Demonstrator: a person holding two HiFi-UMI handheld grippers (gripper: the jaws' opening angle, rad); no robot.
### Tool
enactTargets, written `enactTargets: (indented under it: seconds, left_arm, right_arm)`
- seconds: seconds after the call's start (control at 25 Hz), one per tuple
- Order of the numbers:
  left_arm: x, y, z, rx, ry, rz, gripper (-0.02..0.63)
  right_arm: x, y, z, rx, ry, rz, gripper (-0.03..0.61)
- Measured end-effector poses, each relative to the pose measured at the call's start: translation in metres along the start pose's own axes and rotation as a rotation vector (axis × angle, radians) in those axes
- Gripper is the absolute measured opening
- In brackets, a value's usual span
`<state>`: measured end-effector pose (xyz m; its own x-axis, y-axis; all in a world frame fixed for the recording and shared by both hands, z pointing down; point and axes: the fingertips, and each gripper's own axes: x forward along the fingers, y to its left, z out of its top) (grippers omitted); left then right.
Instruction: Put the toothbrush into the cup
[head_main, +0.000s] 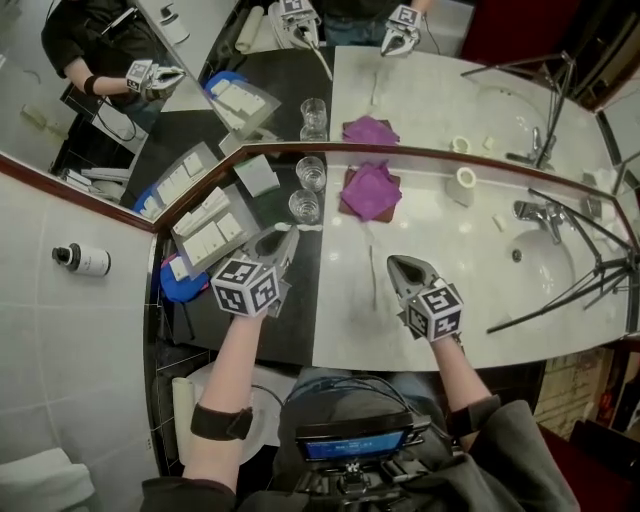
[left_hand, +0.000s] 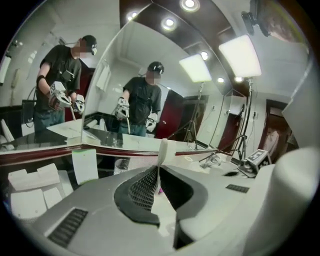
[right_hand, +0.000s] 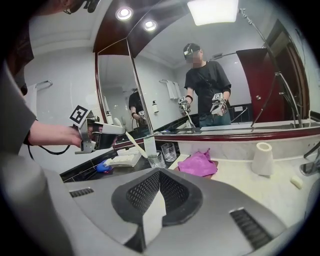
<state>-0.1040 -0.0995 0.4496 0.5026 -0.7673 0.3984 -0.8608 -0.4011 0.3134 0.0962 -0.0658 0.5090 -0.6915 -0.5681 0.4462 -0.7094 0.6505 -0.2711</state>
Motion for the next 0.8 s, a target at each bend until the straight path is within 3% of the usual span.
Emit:
enactTargets:
  seconds: [0.24,0.48,0.8]
  left_arm:
    - [-0.003,-0.041,-0.044,-0.116,0.174,-0.177,0.012]
    - [0.003,-0.065,-0.073,-0.226,0.298,-0.304,0.011]
    - [0.025,-0.086,-0.114,-0.313,0.502,-0.466,0.012]
  right_arm:
    - [-0.015,-0.007,-0.012,0.019,0.002,-0.007,0.017]
    - [-0.029,-0.016,-0.028,0.042,0.006,-0.038,0.017]
    - [-0.042,-0.027,-0.052,0.079,0.028,-0.083,0.017]
